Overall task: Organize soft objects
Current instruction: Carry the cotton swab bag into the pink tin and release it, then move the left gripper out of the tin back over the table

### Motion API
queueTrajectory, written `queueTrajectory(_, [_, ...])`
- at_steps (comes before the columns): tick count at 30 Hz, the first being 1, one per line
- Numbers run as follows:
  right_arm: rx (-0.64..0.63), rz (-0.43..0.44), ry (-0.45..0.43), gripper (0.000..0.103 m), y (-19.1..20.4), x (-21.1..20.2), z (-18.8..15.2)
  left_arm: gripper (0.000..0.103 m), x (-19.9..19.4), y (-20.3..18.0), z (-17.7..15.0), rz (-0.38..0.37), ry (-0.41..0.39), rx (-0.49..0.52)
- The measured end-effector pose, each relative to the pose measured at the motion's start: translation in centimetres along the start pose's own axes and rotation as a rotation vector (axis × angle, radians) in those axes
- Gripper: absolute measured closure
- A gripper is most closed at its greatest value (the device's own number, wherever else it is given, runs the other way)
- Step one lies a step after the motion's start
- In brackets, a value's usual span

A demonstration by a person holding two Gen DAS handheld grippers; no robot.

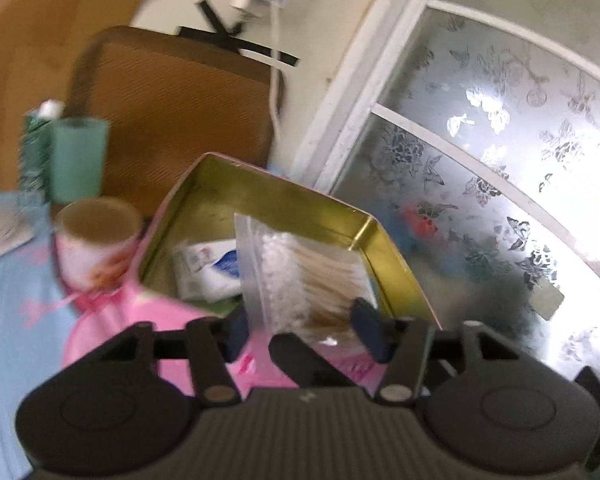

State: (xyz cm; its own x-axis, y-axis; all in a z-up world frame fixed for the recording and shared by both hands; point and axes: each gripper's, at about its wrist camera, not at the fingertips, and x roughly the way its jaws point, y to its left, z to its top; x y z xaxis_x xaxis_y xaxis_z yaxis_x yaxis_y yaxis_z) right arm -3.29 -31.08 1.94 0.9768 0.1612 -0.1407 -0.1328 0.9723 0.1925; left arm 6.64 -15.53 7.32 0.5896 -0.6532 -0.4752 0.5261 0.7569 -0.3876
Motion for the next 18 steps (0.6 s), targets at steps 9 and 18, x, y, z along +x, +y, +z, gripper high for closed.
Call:
queueTrajectory(9, [0.095,-0.286,-0.040,0.024,-5.5,1.7,-1.7,0.030,1.0,-0.6,-1.1,0.157,-0.071,0.071])
queueTrajectory(18, [0.031,-0.250,-0.111,0.025,-3.4,0.2,-2.5,0.025,-4.5,4.2,-3.4,0.371,-0.141,0.061])
